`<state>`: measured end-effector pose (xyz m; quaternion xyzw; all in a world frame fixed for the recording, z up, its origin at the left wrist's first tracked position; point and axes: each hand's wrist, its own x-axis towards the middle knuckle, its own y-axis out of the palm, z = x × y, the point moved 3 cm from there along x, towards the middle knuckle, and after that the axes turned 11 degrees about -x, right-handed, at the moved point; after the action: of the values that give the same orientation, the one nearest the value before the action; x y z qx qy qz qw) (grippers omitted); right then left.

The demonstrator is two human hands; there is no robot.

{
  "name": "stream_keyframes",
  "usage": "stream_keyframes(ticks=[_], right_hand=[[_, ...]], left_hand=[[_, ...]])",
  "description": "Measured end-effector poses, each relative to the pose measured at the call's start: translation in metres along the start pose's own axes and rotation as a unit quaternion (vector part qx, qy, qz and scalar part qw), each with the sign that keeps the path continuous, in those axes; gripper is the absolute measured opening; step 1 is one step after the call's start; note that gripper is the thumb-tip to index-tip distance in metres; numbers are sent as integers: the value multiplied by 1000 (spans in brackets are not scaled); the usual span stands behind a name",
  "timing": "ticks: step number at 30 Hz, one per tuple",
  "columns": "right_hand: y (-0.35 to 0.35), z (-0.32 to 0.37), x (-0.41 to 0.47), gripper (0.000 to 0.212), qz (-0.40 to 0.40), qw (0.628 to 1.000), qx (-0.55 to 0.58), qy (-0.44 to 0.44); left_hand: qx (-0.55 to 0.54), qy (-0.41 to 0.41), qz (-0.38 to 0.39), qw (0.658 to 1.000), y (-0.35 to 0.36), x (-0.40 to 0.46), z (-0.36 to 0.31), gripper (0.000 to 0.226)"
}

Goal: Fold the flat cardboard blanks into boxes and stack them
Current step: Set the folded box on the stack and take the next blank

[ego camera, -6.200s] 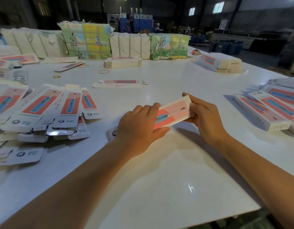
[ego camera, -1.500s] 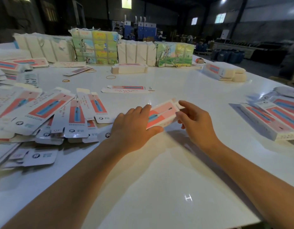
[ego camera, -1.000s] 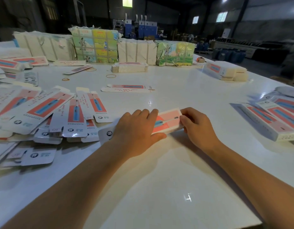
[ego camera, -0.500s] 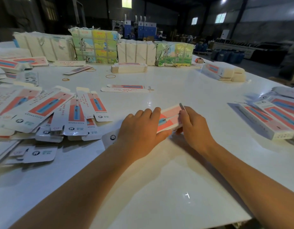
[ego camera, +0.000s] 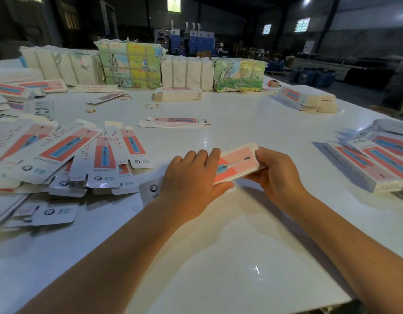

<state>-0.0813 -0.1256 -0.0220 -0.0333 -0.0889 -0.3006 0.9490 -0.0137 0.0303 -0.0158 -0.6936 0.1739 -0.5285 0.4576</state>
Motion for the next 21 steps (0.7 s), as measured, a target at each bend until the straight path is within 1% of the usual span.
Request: stream_keyframes(ticks=[2,3,5,7,9,11,13,15,17,19,21], right_hand=[[-2,0,0,44,-29,998,-48,-16],[-4,1,-1,39,-46,993,-97,-42],[-4,5,-7,36,-59,970,-210,-112],[-1,7,-14,35,-52,948,-273,-153],[3,7,-17,23,-41,938,-305,-162],[6,9,-17,10,-29,913,-369,-170],[7,10,-18,5,-15,897,-401,-183],[6,12,-19,18,6,906,-381,-185],[6,9,-19,31,44,921,-347,-169],[6,2,-17,42,99,939,-301,-135],[6,-8,-13,59,134,952,-263,-82]], left_hand=[[8,10,-4,1000,-1,0,-1,71],[12,16,-5,1000,-1,0,-2,71],[13,22,-6,1000,-1,0,-3,71],[10,23,-10,1000,-1,0,-3,72],[8,20,-11,1000,-1,1,-3,71],[2,8,-8,1000,-2,1,-5,70],[-16,-6,-3,1000,-5,0,-10,67],[-13,-1,-7,1000,-6,0,-13,63],[19,9,-13,1000,-8,0,-12,60],[65,21,-12,998,-11,0,-8,61],[73,35,-14,997,-12,0,-2,62]])
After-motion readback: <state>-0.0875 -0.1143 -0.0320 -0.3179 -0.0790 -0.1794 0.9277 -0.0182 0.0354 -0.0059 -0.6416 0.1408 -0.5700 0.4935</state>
